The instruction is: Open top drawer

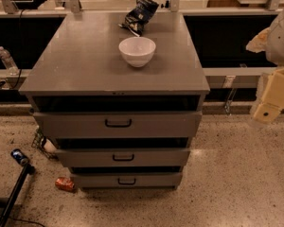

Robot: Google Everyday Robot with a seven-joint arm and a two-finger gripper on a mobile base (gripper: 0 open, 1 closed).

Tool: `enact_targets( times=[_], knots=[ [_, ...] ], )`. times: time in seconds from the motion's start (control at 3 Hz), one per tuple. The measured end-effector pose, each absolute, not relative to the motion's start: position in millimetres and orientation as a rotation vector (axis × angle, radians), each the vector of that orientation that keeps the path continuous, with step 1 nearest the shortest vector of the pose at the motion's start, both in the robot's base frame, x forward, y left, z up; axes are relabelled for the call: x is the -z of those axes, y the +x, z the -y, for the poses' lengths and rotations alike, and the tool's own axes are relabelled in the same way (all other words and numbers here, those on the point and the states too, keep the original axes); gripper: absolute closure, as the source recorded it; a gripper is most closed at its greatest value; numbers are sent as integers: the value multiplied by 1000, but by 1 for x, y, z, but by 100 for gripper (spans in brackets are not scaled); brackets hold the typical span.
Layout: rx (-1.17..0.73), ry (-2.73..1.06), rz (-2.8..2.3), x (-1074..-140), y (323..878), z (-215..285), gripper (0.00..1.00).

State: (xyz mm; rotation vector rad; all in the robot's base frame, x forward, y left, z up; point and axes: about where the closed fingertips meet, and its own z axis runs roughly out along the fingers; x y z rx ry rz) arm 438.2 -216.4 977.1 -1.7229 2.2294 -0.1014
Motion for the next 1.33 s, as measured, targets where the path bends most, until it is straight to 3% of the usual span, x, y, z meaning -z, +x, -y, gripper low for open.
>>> enact_targets(
  times=[0.67,1.33],
  knots=[
    [139,-1716,-2226,-974,441,214,0],
    [-73,-1770,-2150,-905,475,185,0]
  ],
)
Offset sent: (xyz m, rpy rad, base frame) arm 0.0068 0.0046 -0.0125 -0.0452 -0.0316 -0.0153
